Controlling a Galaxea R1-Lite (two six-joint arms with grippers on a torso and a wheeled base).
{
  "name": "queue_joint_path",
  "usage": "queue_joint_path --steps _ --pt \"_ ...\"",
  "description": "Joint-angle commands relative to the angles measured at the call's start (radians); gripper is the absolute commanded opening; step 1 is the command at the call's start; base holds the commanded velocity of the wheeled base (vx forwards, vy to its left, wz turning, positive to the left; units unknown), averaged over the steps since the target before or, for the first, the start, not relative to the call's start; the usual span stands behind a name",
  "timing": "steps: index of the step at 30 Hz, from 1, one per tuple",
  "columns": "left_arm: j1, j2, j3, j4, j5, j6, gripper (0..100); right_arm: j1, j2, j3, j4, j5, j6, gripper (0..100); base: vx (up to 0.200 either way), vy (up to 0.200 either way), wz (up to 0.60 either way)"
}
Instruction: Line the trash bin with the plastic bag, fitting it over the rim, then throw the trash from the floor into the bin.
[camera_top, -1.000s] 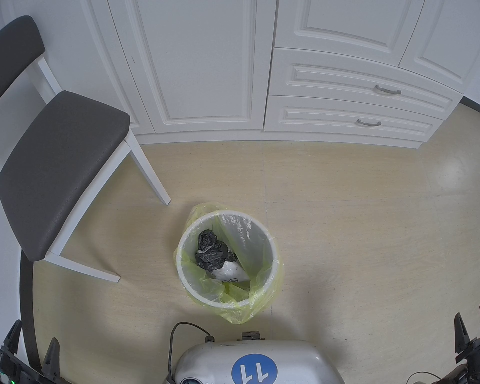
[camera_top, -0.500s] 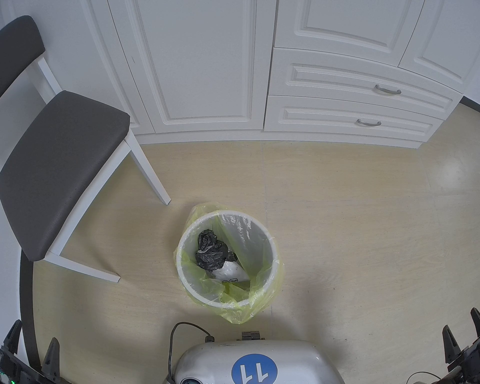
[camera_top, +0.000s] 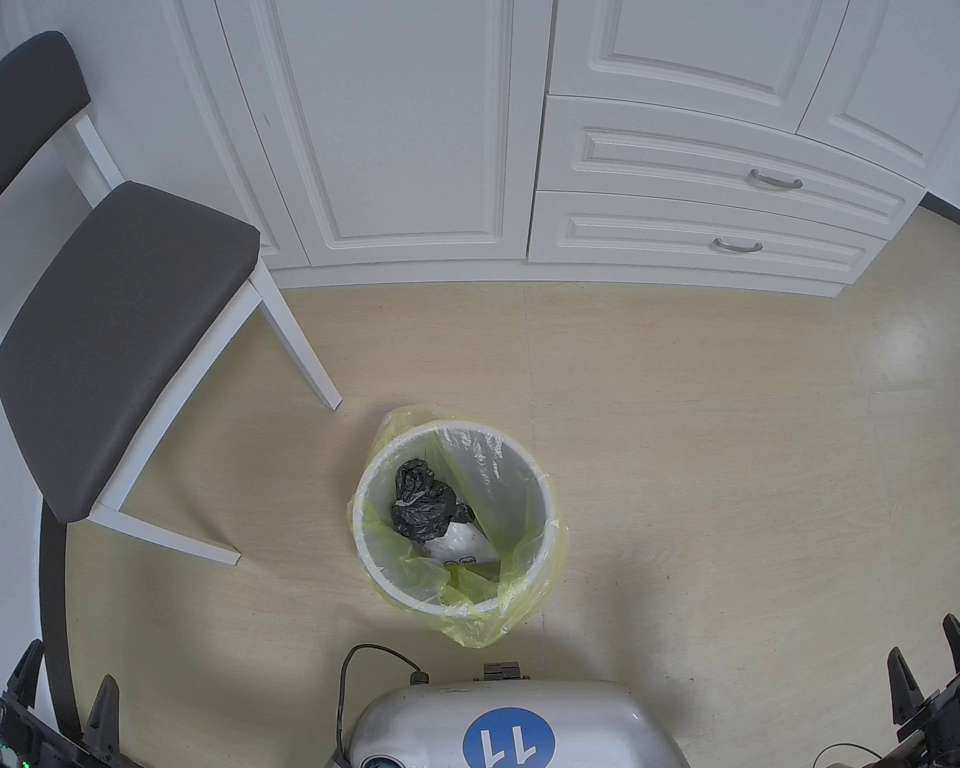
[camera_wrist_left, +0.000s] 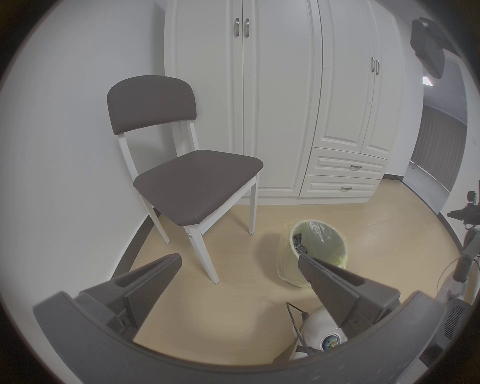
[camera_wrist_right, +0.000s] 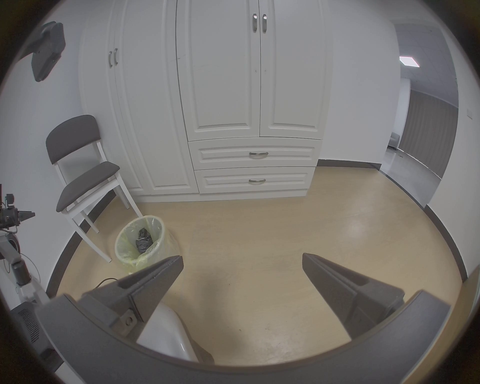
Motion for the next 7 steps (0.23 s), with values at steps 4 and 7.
queue_joint_path --steps 4,7 --pt "0.0 -0.016 0.018 0.0 0.0 0.0 100 0.001 -0.014 0.018 -0.001 -0.001 0.001 100 0.0 0.0 0.0" --pt "0.0 -0.016 0.018 0.0 0.0 0.0 100 0.001 -0.014 0.018 -0.001 -0.002 0.001 100 0.0 0.0 0.0"
